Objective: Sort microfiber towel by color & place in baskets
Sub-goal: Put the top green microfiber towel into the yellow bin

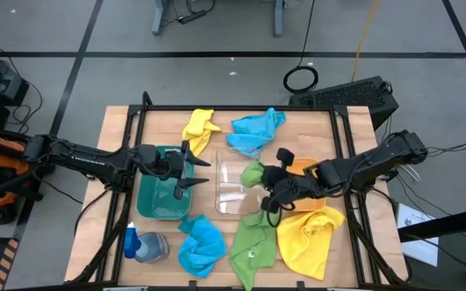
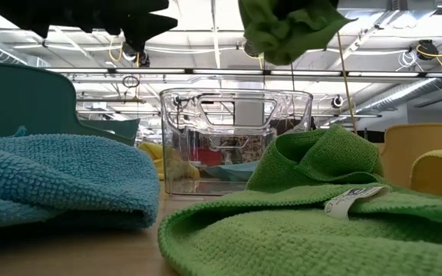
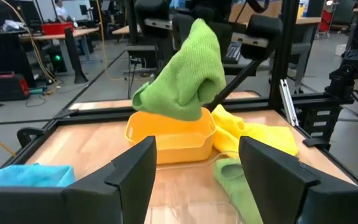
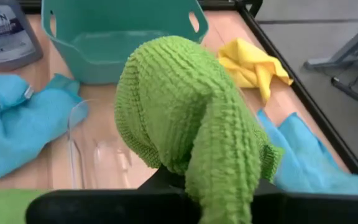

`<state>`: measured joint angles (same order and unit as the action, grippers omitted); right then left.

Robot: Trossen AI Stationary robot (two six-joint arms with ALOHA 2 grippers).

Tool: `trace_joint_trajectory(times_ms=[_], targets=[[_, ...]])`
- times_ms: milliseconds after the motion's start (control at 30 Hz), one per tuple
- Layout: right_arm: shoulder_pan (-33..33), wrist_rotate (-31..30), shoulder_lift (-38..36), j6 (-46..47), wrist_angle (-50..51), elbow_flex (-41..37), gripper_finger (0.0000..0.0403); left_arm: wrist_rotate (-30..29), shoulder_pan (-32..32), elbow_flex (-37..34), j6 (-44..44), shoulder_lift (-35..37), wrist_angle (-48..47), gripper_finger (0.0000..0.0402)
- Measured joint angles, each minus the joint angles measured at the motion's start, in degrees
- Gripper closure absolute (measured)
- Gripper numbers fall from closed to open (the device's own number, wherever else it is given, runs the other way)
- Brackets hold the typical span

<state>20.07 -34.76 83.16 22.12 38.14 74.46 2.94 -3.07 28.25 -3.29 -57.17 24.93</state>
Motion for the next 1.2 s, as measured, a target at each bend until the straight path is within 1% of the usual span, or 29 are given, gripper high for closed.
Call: trace_joint_trajectory(times_ms=[133,433,533,733,900,1067,1200], targets=[[0.72,0.06,0.04,0.95,2.19,0.00,0.0385,0.17,0.00,0.00,-0.02,-0.02,-1.66,0.0167],[0.66,0.31,-0.60,1.00,5.98,0.00,0.0385,6.62,0.03,0.00,-0.01,-0.04,-1.97,0.0167],[0.66,0.66,-2.27,1.43,7.52,0.00,0.0385,6.78,0.02,0.00,-0.02,-0.04,-2.01,0.0167],[0.68,1.31,-7.18,5.55,9.97,0.00,0.0385,6.78,0.02,-0.02,-0.02,-0.04,-1.99,0.0167],[0.70,2.12,-10.72,5.76,12.42,0.02,0.0385,6.78,0.02,-0.02,0.00,-0.04,-1.99,0.0167],[0.70,2.54,-12.48,5.78,15.91,0.04,0.0385,6.78,0.02,-0.02,0.02,-0.04,-2.02,0.0167],[0.70,5.15,-12.68,6.02,19.79,0.04,0.0385,6.80,0.02,-0.02,0.05,-0.04,-2.61,0.0167]])
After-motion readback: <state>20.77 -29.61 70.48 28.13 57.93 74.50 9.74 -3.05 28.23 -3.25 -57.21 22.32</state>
